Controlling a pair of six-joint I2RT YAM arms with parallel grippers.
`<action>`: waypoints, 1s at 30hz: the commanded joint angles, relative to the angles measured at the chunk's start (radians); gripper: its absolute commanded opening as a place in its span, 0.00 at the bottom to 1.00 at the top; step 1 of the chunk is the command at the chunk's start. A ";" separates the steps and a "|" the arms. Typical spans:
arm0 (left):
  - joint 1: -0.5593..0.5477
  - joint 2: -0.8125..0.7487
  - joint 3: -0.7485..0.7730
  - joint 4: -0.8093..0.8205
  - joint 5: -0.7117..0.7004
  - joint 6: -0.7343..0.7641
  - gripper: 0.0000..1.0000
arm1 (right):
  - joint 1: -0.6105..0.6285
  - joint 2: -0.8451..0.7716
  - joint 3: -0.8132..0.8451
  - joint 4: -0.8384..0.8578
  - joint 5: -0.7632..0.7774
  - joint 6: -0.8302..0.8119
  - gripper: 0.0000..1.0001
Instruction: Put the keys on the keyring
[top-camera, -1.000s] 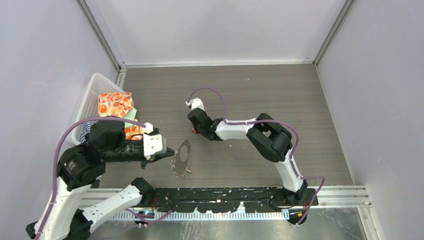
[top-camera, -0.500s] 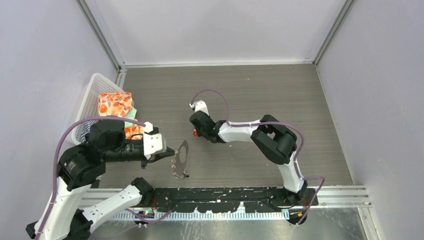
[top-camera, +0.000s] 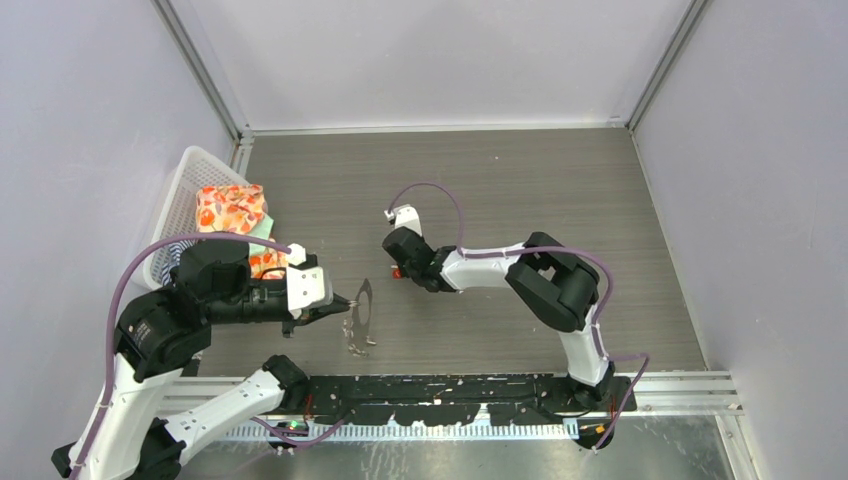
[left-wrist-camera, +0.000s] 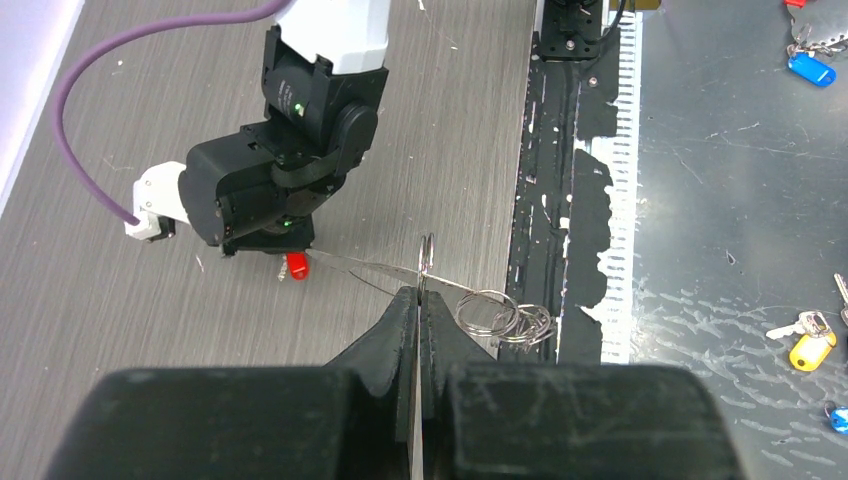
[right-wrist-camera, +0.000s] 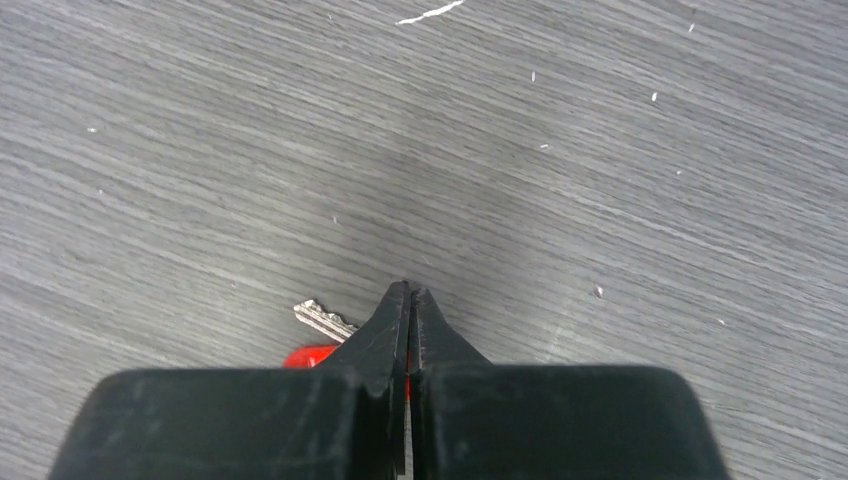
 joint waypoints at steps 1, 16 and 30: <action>0.001 -0.005 0.020 0.046 0.005 0.000 0.00 | 0.005 -0.119 -0.060 0.101 -0.018 -0.020 0.01; 0.001 -0.012 -0.031 0.065 0.022 -0.017 0.00 | 0.006 -0.273 -0.247 0.163 -0.214 -0.040 0.44; 0.001 -0.008 -0.015 0.062 0.012 -0.017 0.00 | 0.007 -0.143 -0.168 0.182 -0.080 -0.102 0.42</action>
